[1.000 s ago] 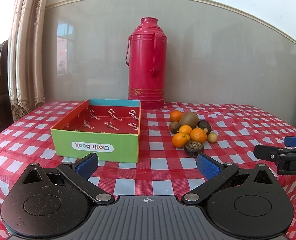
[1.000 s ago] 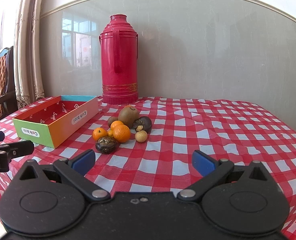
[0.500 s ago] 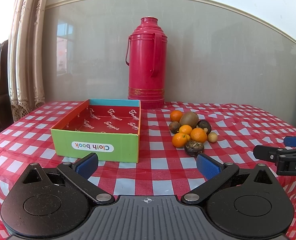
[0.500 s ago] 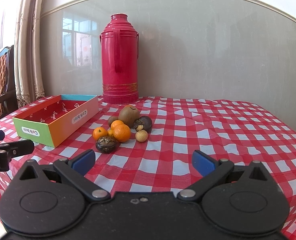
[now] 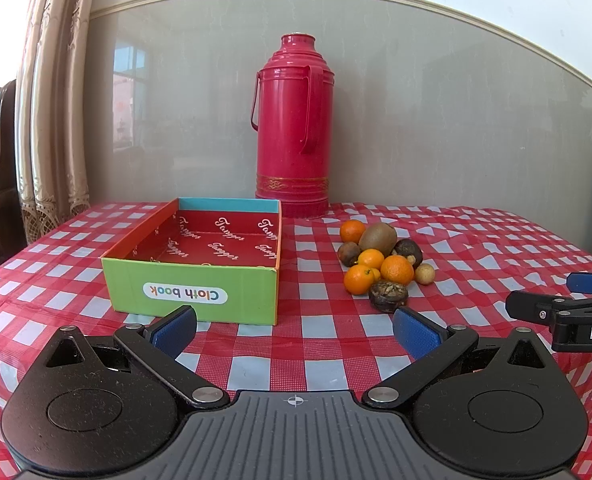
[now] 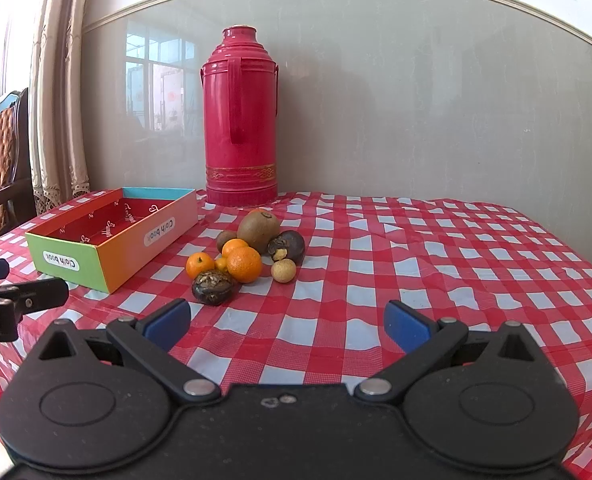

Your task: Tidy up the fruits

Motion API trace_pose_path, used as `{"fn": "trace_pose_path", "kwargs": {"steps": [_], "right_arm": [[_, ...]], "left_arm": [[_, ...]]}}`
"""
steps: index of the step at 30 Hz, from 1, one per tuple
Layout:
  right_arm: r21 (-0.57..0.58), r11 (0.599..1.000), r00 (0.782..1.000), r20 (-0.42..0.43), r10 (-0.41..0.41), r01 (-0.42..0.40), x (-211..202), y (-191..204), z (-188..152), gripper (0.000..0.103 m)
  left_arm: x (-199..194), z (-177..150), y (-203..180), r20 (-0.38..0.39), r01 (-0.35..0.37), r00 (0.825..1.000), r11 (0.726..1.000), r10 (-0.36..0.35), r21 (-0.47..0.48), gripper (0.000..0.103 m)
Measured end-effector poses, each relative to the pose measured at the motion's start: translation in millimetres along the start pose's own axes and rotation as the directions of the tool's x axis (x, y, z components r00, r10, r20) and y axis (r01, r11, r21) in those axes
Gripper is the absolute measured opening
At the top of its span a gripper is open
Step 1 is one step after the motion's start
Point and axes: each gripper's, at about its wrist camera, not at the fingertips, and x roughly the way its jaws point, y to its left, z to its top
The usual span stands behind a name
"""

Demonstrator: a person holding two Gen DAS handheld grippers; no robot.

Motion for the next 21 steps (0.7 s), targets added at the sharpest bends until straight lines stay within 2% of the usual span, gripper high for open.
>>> {"fn": "trace_pose_path", "kwargs": {"steps": [6, 9, 11, 14, 17, 21], "right_arm": [[-0.001, 1.000, 1.000, 0.001, 0.000, 0.000, 0, 0, 0, 0.097], [-0.006, 1.000, 1.000, 0.002, -0.007, 0.007, 1, -1, -1, 0.097], [-0.004, 0.999, 0.999, 0.016, -0.034, 0.034, -1, -6, -1, 0.097], [0.056, 0.996, 0.997, 0.024, -0.074, 0.073, -2, -25, 1, 0.097], [0.123, 0.986, 0.993, 0.010, -0.118, 0.116, 4, -45, 4, 0.097], [0.155, 0.972, 0.984, -0.008, -0.180, 0.179, 20, -61, 12, 0.097]], "left_arm": [[0, 0, 0, 0.002, 0.003, 1.000, 1.000, -0.003, -0.001, 0.103], [6, 3, -5, 0.004, 0.044, 0.999, 0.999, -0.044, -0.019, 0.103], [17, 7, -17, -0.002, 0.071, 0.998, 0.998, -0.071, -0.001, 0.103], [30, 11, -35, -0.005, 0.047, 0.999, 0.999, -0.046, 0.018, 0.103], [50, 13, -50, -0.077, 0.080, 0.994, 0.997, -0.078, 0.018, 0.103], [82, 12, -72, -0.135, 0.084, 0.988, 0.993, -0.073, 0.078, 0.103]]}}
